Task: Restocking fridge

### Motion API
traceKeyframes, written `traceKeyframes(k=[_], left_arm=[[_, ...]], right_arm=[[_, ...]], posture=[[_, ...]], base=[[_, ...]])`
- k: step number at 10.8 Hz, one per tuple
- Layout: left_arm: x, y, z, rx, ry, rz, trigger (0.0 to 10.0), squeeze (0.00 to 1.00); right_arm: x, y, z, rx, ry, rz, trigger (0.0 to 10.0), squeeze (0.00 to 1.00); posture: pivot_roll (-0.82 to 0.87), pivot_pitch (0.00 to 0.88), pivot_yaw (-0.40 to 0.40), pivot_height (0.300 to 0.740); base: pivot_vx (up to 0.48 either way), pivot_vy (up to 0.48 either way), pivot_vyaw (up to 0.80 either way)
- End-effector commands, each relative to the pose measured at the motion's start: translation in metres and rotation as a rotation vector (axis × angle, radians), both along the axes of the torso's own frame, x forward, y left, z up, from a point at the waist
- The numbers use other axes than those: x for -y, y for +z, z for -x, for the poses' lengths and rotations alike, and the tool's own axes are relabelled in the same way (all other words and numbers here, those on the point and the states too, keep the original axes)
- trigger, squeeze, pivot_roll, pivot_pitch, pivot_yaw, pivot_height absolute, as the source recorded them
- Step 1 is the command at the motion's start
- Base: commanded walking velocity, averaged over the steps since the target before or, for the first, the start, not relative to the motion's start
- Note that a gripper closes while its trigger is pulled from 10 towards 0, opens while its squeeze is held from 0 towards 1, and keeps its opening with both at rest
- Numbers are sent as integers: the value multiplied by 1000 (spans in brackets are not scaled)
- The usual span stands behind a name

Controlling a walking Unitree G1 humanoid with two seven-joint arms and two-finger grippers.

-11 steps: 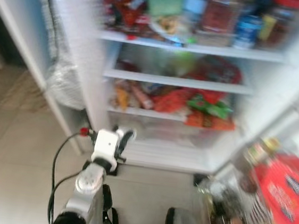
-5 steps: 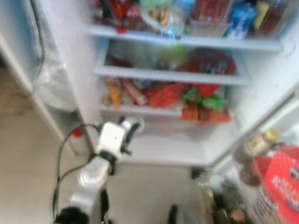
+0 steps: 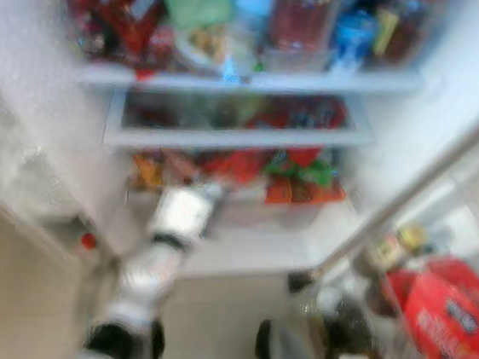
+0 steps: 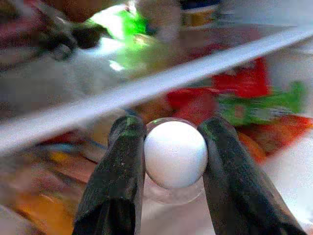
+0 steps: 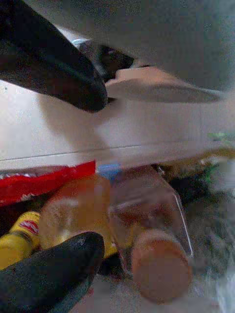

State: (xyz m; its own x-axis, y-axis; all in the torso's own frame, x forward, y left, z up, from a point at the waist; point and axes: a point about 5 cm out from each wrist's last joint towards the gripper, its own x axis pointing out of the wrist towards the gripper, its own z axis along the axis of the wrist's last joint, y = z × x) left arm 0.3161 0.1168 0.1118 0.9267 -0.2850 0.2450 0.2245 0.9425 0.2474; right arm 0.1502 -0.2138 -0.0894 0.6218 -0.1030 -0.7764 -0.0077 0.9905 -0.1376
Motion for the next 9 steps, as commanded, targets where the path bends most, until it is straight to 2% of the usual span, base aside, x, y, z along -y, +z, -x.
traceKeyframes(k=[1, 4, 5, 6, 7, 9], left_arm=[[20, 26, 1, 136, -55, -22, 10000, 0], [24, 52, 0, 271, -65, -75, 10000, 0], [27, 68, 1, 344, -66, -110, 10000, 0], [26, 70, 1, 360, -48, -139, 10000, 0], [23, 57, -5, 304, -25, -240, 10000, 0], [20, 40, -8, 287, -39, -447, 10000, 0]], right_arm=[[-6, -5, 10, -37, 9, -21, 10000, 0], [-6, -5, 10, -41, 9, -21, 10000, 0], [-6, -6, 11, -44, 8, -22, 10000, 0], [-7, -6, 11, -46, 9, -23, 10000, 0], [-7, -6, 11, -47, 9, -24, 10000, 0], [-7, -6, 11, -45, 7, -25, 10000, 0]], posture=[[-102, 179, -10, 600], [-104, 178, -11, 600], [-102, 180, -11, 600], [-101, 178, -11, 600], [-104, 179, -9, 600], [-104, 180, -10, 600]], base=[[270, 0, 0], [270, 0, 0], [274, 0, 0], [247, 0, 0], [0, 0, 0], [0, 0, 0]])
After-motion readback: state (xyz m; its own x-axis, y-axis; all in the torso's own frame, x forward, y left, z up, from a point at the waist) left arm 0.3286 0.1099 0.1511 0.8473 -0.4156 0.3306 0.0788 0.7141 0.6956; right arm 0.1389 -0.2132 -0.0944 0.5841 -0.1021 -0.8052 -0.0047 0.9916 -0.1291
